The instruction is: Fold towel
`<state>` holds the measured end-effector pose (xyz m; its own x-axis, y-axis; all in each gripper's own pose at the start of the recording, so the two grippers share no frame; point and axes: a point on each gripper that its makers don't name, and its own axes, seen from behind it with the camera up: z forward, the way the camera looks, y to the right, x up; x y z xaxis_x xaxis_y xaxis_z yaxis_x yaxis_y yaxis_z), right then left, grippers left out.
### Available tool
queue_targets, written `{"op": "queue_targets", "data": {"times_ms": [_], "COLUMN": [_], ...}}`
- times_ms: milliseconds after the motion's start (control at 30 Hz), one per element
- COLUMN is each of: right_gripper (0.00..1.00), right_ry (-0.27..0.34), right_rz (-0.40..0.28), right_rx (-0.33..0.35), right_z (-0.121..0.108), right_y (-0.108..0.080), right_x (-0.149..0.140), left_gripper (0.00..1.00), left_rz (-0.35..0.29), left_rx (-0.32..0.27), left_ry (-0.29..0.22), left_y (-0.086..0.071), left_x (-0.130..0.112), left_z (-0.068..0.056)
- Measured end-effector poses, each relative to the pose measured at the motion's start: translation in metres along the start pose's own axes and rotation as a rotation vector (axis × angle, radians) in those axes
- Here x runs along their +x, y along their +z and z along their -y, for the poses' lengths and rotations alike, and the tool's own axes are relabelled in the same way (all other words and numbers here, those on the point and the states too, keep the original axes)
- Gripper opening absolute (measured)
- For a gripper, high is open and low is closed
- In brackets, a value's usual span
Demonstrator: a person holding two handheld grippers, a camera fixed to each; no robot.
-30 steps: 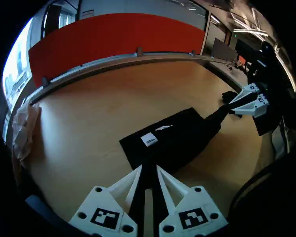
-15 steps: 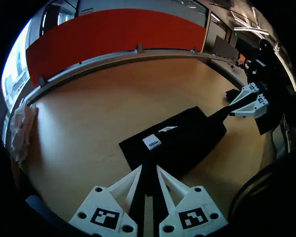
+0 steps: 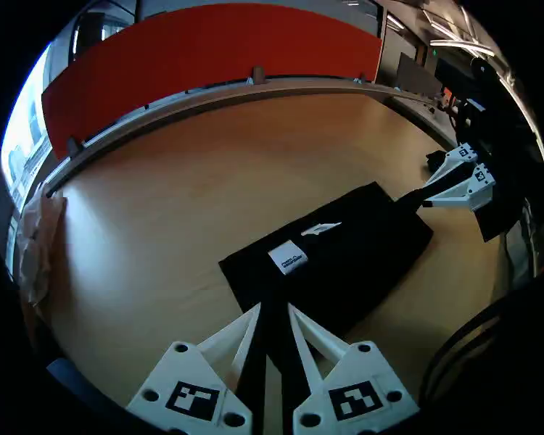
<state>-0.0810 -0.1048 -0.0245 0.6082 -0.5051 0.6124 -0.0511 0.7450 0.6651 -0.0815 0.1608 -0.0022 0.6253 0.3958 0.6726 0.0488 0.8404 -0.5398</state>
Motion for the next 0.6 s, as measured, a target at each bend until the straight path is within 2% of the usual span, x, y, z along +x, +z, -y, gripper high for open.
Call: {"op": "queue_targets", "data": {"times_ms": [433, 600], "right_gripper": [0.19, 0.24], "right_ry": [0.020, 0.027], "right_rz": [0.011, 0.017], "right_rx": [-0.019, -0.037], "right_z": [-0.009, -0.015], "right_y": [0.018, 0.023], "right_x": [-0.004, -0.007], "left_gripper": [0.12, 0.20], "left_rz": [0.022, 0.032], "left_rx": [0.033, 0.048], "left_ry": [-0.012, 0.001], "left_y": [0.019, 0.025], "left_x": [-0.005, -0.008], "left_z": [0.006, 0.010]}}
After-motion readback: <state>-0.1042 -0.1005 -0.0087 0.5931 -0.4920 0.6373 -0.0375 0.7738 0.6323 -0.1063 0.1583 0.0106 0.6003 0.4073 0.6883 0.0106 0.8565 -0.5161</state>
